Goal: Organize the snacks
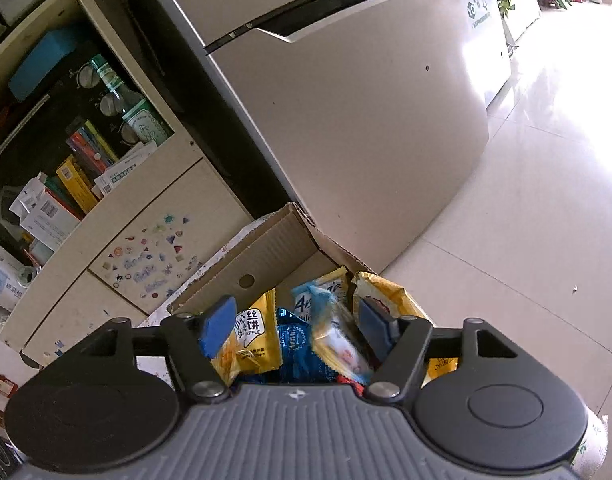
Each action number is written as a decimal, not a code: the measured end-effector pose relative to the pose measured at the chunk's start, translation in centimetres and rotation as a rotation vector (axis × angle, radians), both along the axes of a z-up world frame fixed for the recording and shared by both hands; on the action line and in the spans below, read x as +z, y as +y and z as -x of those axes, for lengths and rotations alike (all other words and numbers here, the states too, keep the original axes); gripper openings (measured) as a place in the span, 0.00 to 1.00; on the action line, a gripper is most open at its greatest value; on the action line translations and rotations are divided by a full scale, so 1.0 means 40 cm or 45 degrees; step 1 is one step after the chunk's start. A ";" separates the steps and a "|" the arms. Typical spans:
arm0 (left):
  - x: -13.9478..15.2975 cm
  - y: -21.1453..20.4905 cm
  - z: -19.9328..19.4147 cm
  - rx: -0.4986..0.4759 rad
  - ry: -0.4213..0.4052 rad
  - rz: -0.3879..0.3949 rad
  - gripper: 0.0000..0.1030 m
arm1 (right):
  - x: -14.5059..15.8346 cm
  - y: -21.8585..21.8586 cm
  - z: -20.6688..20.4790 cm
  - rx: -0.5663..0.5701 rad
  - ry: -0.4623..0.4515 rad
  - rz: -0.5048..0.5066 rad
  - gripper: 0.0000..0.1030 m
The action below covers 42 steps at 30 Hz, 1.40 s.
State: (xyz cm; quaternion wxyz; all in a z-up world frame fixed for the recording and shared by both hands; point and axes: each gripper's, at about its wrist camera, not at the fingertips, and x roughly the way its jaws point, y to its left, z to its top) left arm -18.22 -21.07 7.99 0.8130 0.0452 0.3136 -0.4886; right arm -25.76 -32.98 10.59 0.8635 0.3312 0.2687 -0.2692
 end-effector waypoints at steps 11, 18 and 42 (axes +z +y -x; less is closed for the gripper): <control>0.028 0.014 -0.021 0.054 0.024 -0.064 0.93 | 0.042 0.020 0.006 0.024 0.006 0.066 0.88; 0.056 0.059 -0.062 0.130 0.028 -0.075 0.97 | 0.059 0.037 0.027 0.004 0.063 0.167 0.93; 0.043 0.094 -0.079 0.334 0.065 -0.380 0.99 | 0.006 0.113 0.049 0.008 0.388 0.349 1.00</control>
